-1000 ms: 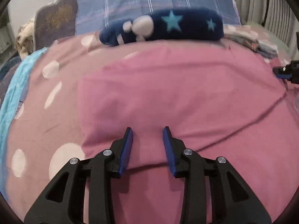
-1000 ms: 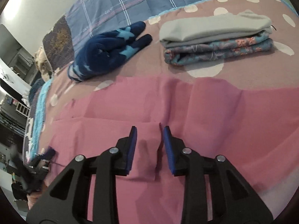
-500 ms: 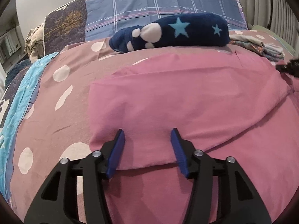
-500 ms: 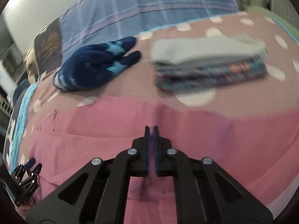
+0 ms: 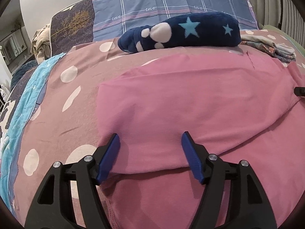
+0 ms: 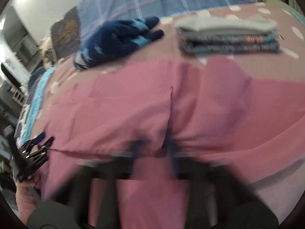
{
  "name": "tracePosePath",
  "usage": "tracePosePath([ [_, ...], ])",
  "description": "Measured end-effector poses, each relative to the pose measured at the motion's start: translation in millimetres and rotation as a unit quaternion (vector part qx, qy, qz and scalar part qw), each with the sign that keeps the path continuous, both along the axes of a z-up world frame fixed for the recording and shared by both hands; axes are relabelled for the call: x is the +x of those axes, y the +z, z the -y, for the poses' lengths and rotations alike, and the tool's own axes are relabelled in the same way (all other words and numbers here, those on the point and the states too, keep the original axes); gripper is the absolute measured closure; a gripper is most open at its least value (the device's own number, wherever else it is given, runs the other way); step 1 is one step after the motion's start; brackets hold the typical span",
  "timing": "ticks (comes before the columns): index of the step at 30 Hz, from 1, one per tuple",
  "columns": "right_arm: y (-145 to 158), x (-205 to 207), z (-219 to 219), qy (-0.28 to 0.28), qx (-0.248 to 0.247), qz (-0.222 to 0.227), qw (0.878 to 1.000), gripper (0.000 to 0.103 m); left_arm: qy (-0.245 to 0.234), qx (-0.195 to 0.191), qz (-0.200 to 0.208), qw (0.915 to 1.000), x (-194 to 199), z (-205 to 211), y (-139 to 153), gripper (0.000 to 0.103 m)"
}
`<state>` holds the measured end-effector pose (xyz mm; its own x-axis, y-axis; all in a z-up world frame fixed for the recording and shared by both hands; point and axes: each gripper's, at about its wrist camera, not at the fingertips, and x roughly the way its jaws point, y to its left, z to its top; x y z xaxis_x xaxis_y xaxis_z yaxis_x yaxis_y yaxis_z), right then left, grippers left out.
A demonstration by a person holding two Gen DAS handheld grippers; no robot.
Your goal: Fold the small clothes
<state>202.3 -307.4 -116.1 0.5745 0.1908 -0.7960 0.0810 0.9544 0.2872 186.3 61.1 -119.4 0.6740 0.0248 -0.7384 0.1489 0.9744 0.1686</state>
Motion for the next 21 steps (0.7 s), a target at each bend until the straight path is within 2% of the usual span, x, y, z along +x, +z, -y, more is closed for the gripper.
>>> tracePosePath([
  [3, 17, -18, 3, -0.009, -0.034, 0.024, 0.999, 0.103, 0.003, -0.003, -0.002, 1.0000, 1, -2, -1, 0.031],
  [4, 17, -20, 5, -0.010, -0.050, 0.016, 0.999, 0.102, 0.003, -0.003, -0.003, 1.0000, 1, -2, -1, 0.030],
  [5, 10, -20, 8, -0.003, -0.053, -0.011, 0.999, 0.099, 0.003, -0.003, -0.003, 1.0000, 2, -2, -1, 0.030],
  [7, 2, -24, 21, -0.013, -0.022, -0.030, 0.999, 0.099, 0.004, -0.004, -0.003, 1.0000, 1, -1, -1, 0.030],
  [10, 14, -39, 29, -0.017, -0.004, 0.003, 1.000, 0.098, 0.003, -0.003, -0.003, 1.0000, 1, -2, -1, 0.030],
  [16, 31, -24, -11, 0.044, 0.042, 0.049, 0.997, 0.098, 0.005, 0.001, -0.001, 1.0000, 0, -2, -1, 0.029],
  [17, 27, -17, -20, 0.050, 0.041, 0.047, 0.997, 0.095, 0.005, 0.001, -0.001, 1.0000, 0, -2, -1, 0.029],
  [18, 17, -13, -28, 0.050, 0.024, 0.028, 0.998, 0.094, 0.005, 0.000, -0.001, 1.0000, 0, -3, -1, 0.029],
  [19, 7, -7, -35, 0.045, 0.002, 0.002, 0.999, 0.090, 0.005, -0.001, -0.002, 1.0000, 0, -3, -1, 0.029],
  [20, -14, -5, -39, 0.042, -0.017, -0.031, 0.998, 0.090, 0.005, -0.002, -0.002, 1.0000, 0, -4, -1, 0.028],
  [21, -16, -14, -38, 0.043, -0.015, 0.010, 0.999, 0.090, 0.005, -0.003, -0.003, 1.0000, 1, -4, -1, 0.028],
])
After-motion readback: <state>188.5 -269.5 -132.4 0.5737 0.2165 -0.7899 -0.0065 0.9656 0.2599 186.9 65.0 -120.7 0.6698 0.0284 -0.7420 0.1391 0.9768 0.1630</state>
